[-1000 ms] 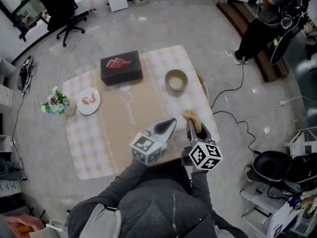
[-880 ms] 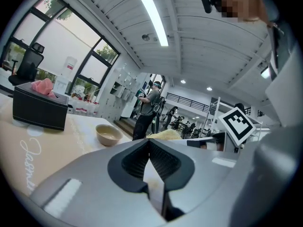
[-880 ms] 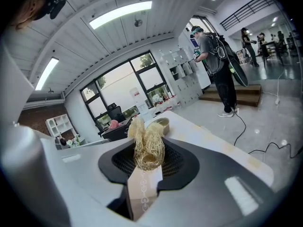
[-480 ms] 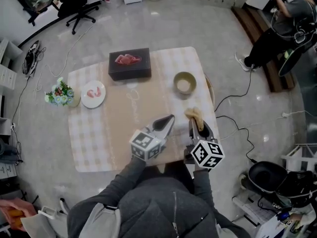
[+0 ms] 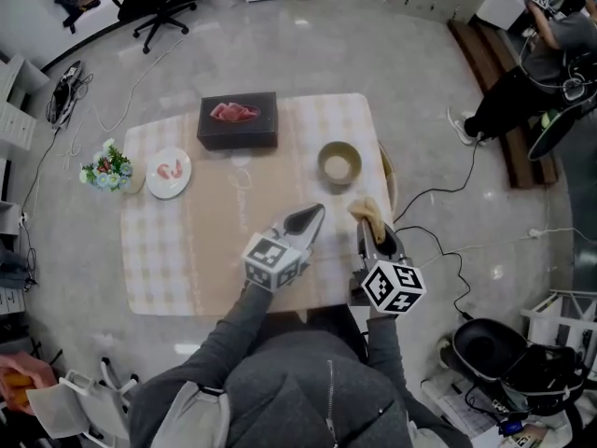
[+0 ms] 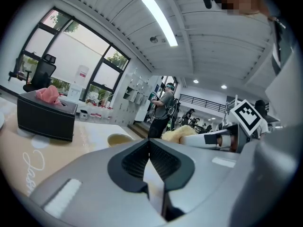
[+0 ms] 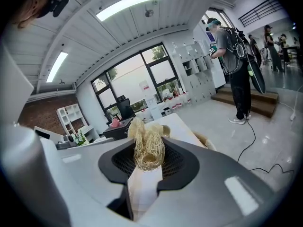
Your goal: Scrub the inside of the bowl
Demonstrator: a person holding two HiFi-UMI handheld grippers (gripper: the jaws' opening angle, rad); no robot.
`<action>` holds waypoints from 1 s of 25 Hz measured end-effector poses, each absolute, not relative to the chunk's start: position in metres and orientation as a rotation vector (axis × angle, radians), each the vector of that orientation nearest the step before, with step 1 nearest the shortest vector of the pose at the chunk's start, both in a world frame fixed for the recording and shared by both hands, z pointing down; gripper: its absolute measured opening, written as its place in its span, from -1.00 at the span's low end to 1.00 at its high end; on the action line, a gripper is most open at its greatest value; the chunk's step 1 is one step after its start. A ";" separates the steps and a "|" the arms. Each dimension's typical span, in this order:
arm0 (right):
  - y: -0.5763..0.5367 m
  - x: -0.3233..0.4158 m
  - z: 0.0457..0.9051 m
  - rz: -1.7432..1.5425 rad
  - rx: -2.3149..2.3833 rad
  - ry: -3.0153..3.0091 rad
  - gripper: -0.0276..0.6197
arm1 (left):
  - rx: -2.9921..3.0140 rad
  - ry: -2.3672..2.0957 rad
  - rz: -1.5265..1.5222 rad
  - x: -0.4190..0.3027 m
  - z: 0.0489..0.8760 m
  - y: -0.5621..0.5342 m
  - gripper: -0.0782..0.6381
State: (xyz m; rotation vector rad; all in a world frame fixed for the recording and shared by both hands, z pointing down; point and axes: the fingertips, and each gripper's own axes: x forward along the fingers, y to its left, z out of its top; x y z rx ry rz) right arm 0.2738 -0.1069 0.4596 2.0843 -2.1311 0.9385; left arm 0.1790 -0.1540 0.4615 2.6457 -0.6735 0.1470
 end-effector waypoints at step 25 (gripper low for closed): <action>-0.188 0.312 0.441 0.737 1.816 -2.284 -0.58 | 2.650 -0.970 0.139 0.199 0.437 -0.247 -0.75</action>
